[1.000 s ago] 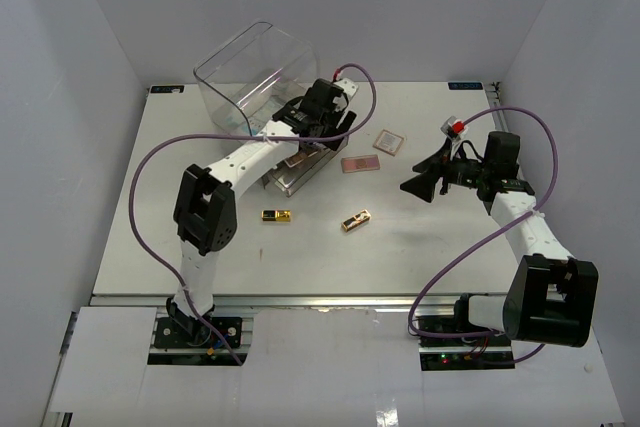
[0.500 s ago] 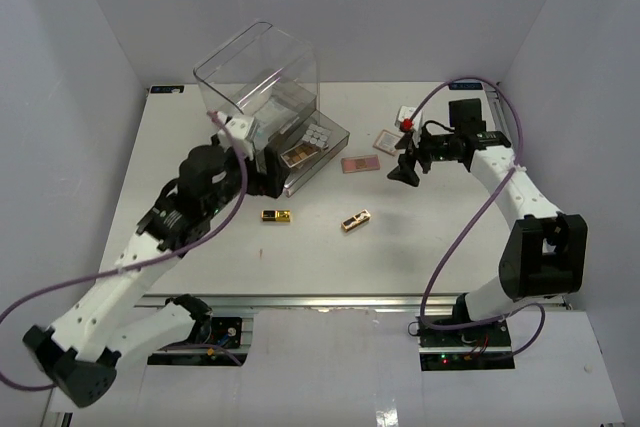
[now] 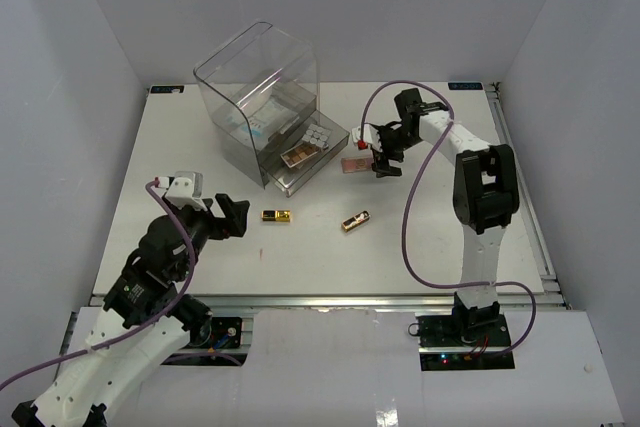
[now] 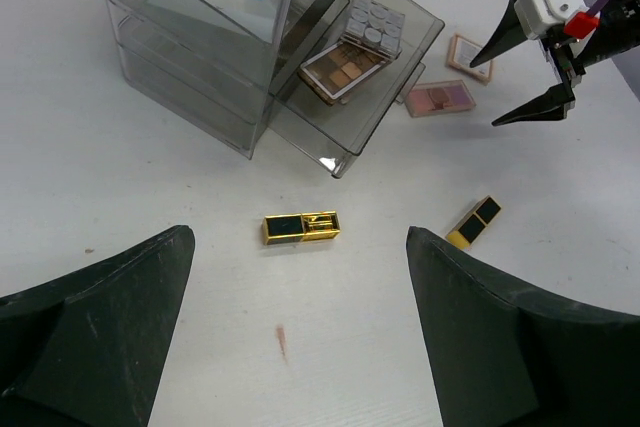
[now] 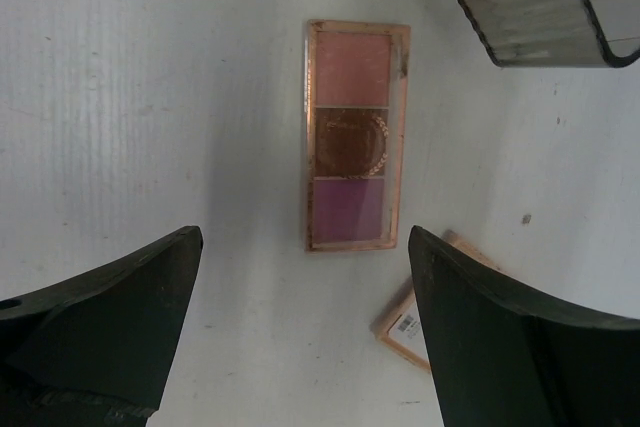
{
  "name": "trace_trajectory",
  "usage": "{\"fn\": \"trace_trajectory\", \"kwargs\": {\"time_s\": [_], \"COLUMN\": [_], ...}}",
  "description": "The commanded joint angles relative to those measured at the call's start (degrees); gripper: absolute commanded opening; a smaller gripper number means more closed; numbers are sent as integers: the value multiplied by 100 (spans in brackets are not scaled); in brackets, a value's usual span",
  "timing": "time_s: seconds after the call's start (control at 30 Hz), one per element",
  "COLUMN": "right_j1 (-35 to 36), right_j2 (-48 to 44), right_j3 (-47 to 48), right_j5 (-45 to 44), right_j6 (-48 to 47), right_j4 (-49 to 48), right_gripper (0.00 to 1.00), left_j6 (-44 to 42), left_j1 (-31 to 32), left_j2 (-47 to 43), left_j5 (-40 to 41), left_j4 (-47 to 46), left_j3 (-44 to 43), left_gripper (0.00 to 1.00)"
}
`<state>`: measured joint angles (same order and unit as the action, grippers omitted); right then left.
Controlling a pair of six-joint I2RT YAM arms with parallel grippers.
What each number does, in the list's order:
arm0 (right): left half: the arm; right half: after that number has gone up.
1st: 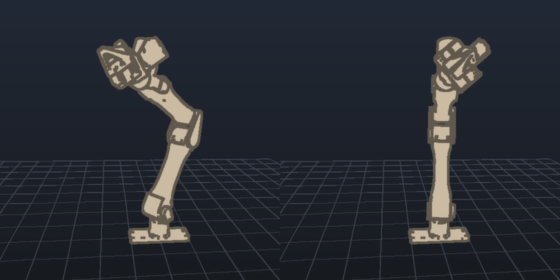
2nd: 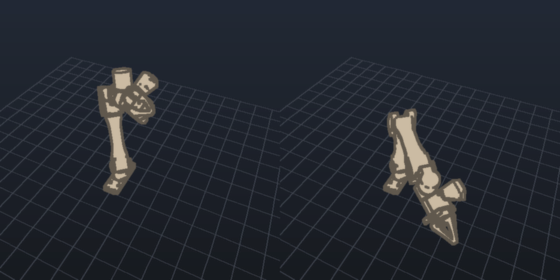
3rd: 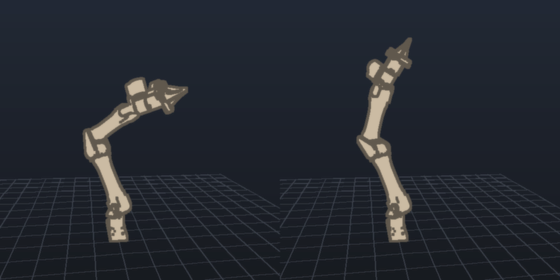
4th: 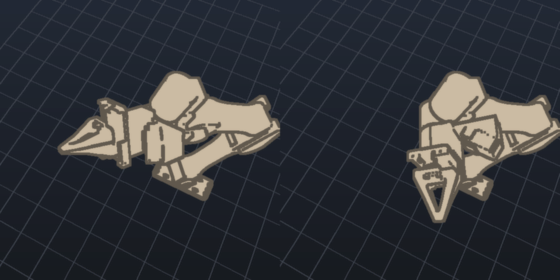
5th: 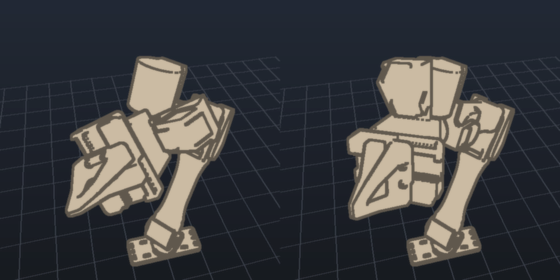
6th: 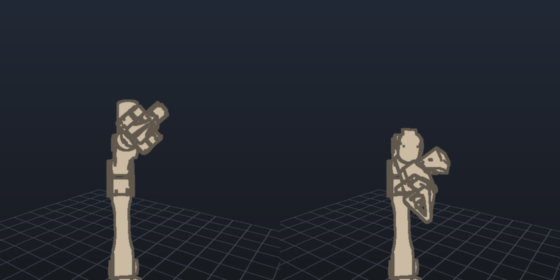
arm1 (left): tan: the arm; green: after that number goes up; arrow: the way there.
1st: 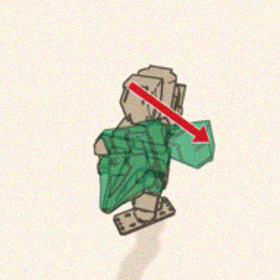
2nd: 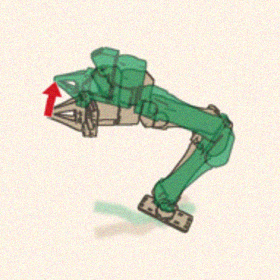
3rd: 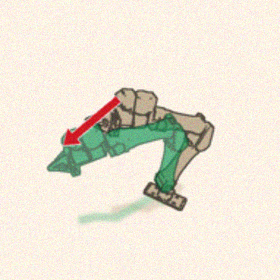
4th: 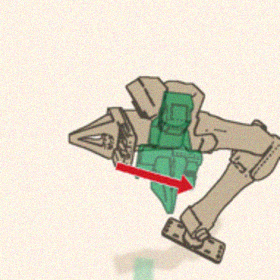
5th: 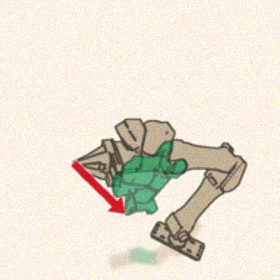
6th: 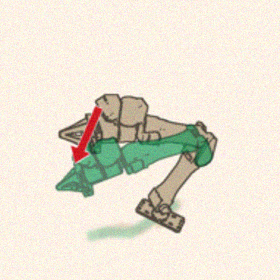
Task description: Organize the makeup
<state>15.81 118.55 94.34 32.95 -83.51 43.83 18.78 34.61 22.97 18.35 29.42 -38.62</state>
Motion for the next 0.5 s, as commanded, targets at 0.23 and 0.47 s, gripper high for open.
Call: {"fn": "trace_trajectory", "kwargs": {"time_s": [0.23,0.47], "right_j1": [209,225], "right_j2": [1040,1371], "right_j3": [1437,1681], "right_j5": [-119,93], "right_j6": [-33,69], "right_j4": [326,553], "right_gripper": [91,96], "left_j6": [94,135], "left_j1": [-18,-25], "left_j2": [-21,-183], "left_j5": [381,521], "left_j4": [20,46], "left_j3": [66,70], "left_gripper": [98,98]}}
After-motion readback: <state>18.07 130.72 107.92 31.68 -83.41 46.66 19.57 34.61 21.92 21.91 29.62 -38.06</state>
